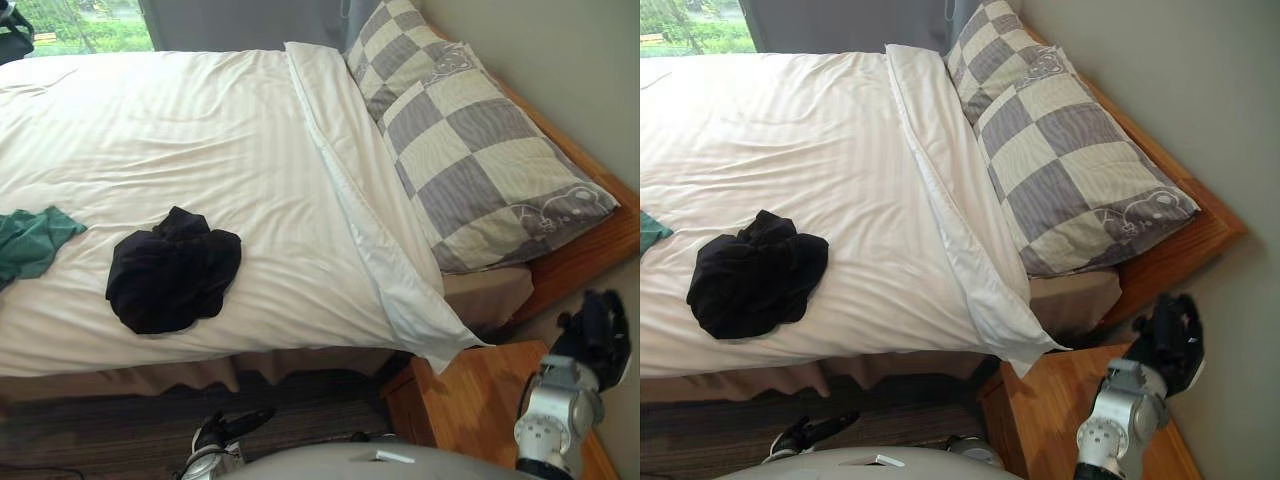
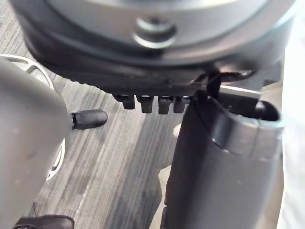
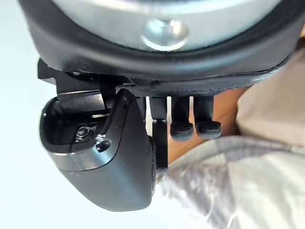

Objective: Tidy up the quilt and then pick up the clothes from the bed and put them into the laundry hamper

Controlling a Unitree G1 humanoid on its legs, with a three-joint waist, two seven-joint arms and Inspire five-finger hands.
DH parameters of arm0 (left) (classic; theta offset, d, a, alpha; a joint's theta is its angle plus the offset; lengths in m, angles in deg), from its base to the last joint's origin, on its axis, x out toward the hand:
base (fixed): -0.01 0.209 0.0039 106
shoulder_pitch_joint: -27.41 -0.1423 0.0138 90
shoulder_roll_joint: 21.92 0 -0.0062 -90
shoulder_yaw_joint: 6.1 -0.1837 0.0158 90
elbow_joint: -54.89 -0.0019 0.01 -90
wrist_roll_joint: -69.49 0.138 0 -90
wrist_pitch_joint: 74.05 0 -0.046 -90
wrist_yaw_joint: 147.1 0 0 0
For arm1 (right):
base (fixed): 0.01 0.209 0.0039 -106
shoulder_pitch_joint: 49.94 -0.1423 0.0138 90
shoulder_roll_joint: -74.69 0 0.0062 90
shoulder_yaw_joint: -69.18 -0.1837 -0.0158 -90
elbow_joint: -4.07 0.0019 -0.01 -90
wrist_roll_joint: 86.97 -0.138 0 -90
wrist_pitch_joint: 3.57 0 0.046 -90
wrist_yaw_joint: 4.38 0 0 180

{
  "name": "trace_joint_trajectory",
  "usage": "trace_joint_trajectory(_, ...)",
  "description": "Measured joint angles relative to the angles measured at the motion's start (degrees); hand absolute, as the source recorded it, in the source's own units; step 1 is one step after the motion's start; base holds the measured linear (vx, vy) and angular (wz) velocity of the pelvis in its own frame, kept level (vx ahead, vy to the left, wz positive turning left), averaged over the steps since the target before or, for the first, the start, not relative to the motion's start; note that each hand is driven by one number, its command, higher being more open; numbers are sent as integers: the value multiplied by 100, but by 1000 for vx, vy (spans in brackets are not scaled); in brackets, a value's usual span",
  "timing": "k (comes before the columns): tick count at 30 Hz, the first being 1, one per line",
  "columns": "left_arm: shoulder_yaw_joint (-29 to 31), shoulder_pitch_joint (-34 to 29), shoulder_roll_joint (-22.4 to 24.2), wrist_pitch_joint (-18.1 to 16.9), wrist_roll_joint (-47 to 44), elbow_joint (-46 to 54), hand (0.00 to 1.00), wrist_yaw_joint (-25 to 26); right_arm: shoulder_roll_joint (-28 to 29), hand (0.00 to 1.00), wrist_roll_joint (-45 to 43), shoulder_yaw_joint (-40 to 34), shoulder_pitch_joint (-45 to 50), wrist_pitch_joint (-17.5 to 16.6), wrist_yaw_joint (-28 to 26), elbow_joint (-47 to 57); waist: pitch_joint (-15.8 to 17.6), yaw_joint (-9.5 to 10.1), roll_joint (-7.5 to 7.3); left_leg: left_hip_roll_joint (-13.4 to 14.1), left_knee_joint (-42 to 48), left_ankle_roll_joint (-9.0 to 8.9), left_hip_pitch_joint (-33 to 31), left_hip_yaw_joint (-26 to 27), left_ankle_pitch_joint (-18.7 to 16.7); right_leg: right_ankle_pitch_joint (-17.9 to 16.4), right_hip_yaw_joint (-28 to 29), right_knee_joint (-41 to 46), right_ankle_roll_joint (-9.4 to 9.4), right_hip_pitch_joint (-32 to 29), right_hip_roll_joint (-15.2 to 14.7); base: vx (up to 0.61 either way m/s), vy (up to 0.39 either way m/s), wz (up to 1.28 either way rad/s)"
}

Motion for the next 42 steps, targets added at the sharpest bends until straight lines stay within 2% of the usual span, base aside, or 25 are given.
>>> trace_joint_trajectory(5, -61, -33, -6, -7, 17, -7, 100, 3, 314, 0, -484, 186, -335, -368, -92, 188, -15, 24, 46, -34, 1, 41, -126, -86, 32, 54, -25, -57, 20, -59, -40, 5, -2, 8)
trace_joint_trajectory(11, -643, -60, -63, -53, 218, -31, 100, -1, 430, 0, -888, 1189, -326, -389, -246, 65, 39, 33, 203, -71, 2, 83, -192, -191, 75, 103, -127, -91, 44, -63, -76, -14, -7, 7)
trace_joint_trajectory(14, -815, 5, -109, -127, 219, -132, 100, -19, 352, 0, -922, 1936, -355, -342, -505, -607, 115, 54, 228, -123, 2, 105, -195, -247, 100, 101, -184, -105, 47, -61, -99, -49, -6, 8)
trace_joint_trajectory(19, -1131, 171, -175, -133, 209, -149, 100, -92, 290, 0, -902, 3063, -255, 217, -771, -1882, 298, 198, 263, -181, 2, 161, -358, -443, 138, 99, -343, -153, 50, -93, -136, -36, -14, 21)
trace_joint_trajectory(23, -1131, 257, -201, -144, 207, -242, 100, -105, 234, 0, -831, 3788, 64, 613, -1296, -2500, 362, 251, 234, -212, 2, 170, -380, -563, 145, 98, -469, -194, 51, -14, -173, 42, -2, 16)
trace_joint_trajectory(26, -1102, 268, -269, -157, 217, -249, 100, -146, 192, 0, -602, 3893, 235, 829, -1735, -3067, 418, 243, 119, -210, 4, 167, -373, -591, 143, 99, -490, -250, 49, 56, -169, 59, -5, 3)
trace_joint_trajectory(28, -1091, 282, -312, -158, 220, -254, 100, -193, 79, 0, -394, 3892, 289, 1003, -1844, -3507, 455, 232, 50, -211, 5, 167, -372, -592, 142, 99, -489, -253, 49, 59, -167, 20, -6, 0)
trace_joint_trajectory(35, -1023, 345, -321, -158, 224, -315, 100, -256, -127, 0, 268, 3433, 150, 1259, -1878, -4172, 483, 301, 5, -212, 3, 162, -256, -584, 136, 89, -471, -254, 35, 135, -167, -10, -2, -1)
trace_joint_trajectory(36, -1000, 351, -319, -160, 222, -311, 100, -277, -123, 100, 275, 3299, 146, 1276, -1863, -4246, 479, 334, -2, -212, 3, 163, -255, -582, 135, 87, -471, -253, 32, 133, -167, -54, -7, 1)
trace_joint_trajectory(38, -920, 355, -312, -156, 220, -316, 100, -317, -115, 100, 309, 3110, 101, 1303, -1851, -4386, 476, 341, -15, -215, 2, 164, -255, -583, 136, 86, -471, -250, 31, 133, -171, -19, -3, 0)
trace_joint_trajectory(42, -823, 400, -310, -130, 219, -361, 100, -360, -115, 100, 971, 2404, -52, 1348, -1660, -4950, 473, 348, -32, -234, 2, 175, -254, -580, 125, 81, -476, -245, 25, 138, -193, 0, 0, 0)
